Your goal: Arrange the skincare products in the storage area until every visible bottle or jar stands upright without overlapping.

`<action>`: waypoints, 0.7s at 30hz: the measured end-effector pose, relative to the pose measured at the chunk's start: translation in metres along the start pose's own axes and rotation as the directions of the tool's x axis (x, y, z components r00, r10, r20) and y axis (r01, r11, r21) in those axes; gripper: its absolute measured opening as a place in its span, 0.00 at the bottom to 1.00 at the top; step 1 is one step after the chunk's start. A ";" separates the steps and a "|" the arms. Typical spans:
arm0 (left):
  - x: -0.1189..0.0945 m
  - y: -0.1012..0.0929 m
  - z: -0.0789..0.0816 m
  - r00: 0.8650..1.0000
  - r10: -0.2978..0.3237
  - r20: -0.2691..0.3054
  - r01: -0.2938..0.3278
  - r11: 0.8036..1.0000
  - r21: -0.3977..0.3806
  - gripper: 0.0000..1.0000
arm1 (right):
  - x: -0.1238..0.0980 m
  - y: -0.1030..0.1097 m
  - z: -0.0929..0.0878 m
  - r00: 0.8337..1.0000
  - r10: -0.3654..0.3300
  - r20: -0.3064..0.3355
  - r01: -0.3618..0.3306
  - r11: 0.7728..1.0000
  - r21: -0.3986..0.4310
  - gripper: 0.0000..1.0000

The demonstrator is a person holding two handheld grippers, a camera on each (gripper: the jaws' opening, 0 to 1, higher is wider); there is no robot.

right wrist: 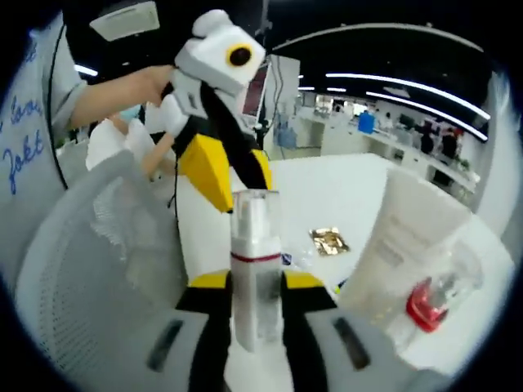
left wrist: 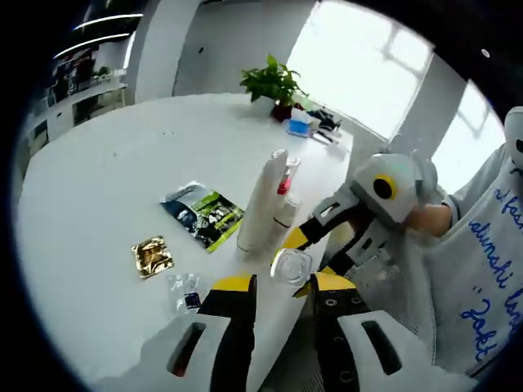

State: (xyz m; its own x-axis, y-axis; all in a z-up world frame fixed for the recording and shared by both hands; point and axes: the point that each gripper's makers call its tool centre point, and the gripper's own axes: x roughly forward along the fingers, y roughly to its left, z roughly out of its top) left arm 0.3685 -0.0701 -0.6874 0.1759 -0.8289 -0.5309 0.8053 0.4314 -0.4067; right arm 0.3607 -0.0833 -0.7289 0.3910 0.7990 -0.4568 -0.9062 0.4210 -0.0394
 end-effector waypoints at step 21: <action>0.014 -0.012 0.029 0.978 -0.018 0.206 0.029 0.998 -0.050 0.18 | -0.002 0.003 0.020 0.989 0.036 0.143 -0.070 0.969 0.238 0.23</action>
State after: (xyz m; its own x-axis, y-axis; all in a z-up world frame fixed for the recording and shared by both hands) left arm 0.3775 -0.0969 -0.6684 0.2741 -0.8921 -0.3593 0.7808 0.4245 -0.4584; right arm 0.3602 -0.0747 -0.7099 0.3772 0.8667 -0.3264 -0.8667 0.4546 0.2055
